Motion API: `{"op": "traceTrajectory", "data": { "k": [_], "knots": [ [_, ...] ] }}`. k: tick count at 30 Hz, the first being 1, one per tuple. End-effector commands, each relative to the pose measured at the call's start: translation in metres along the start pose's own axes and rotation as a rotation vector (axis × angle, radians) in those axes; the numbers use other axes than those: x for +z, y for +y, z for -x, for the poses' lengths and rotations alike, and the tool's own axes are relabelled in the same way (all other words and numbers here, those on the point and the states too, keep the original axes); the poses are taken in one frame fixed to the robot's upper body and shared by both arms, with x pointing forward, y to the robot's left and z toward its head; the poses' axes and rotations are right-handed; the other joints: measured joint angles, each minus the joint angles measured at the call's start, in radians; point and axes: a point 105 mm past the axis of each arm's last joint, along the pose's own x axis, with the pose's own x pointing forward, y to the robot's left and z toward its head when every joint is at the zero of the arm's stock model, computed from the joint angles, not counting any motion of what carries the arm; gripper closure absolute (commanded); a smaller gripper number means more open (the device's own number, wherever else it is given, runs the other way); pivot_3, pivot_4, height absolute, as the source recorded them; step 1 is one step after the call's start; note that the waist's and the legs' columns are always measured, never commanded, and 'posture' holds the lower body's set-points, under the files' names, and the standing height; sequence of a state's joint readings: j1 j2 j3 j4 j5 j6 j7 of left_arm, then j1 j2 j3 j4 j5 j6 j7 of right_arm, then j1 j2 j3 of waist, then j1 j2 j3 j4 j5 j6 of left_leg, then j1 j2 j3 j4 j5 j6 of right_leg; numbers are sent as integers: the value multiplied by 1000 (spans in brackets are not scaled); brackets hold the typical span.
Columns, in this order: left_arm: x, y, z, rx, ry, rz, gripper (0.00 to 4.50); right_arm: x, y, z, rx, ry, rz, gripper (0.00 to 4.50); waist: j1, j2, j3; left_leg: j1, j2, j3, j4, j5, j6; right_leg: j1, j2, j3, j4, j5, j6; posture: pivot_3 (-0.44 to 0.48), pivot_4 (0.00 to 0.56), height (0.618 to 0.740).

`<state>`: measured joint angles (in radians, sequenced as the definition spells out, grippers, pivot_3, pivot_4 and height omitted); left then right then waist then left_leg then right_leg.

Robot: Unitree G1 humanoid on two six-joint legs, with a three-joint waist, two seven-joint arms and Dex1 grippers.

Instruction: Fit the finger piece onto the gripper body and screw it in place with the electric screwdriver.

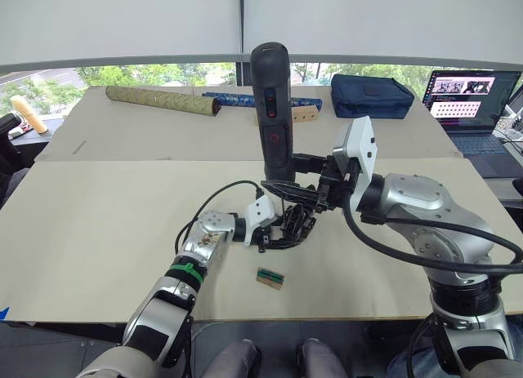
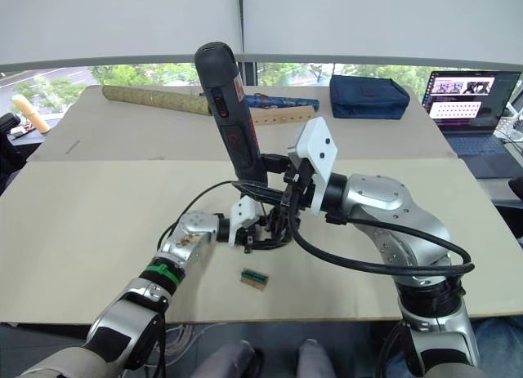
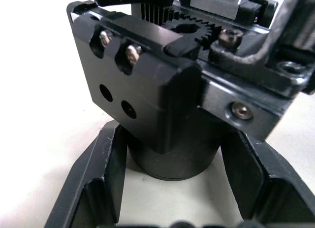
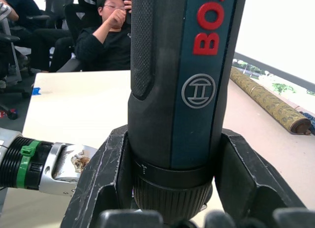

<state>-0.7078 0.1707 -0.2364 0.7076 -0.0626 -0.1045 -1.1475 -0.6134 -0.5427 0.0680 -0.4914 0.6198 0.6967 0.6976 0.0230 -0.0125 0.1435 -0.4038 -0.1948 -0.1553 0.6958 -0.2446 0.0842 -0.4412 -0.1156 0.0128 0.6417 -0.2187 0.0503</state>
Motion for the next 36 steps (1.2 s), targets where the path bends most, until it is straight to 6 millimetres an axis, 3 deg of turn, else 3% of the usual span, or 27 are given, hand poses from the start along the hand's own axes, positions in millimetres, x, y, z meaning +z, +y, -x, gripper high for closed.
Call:
{"op": "traceTrajectory", "data": {
  "k": [1, 21, 36],
  "knots": [
    [8, 0, -3, -2, -20, -16, 2216, 16, 0, 3, -6, -67, 63, 2588, 0, 0, 0, 0, 0, 0, 0, 0, 0, 0, 0, 0, 0, 0, 0, 0, 150, 740],
    [9, 2, -3, 7, -23, -17, 2216, 3, 1, 4, -11, -49, 43, 2588, 0, 0, 0, 0, 0, 0, 0, 0, 0, 0, 0, 0, 0, 0, 0, 0, 150, 740],
    [7, 2, -3, 6, -20, -18, 2216, 29, -4, 6, -33, -95, -9, 2588, -1, 0, 0, 0, 0, 0, 0, 0, 0, 0, 0, 0, 0, 0, 0, 0, 150, 740]
  ]
}}
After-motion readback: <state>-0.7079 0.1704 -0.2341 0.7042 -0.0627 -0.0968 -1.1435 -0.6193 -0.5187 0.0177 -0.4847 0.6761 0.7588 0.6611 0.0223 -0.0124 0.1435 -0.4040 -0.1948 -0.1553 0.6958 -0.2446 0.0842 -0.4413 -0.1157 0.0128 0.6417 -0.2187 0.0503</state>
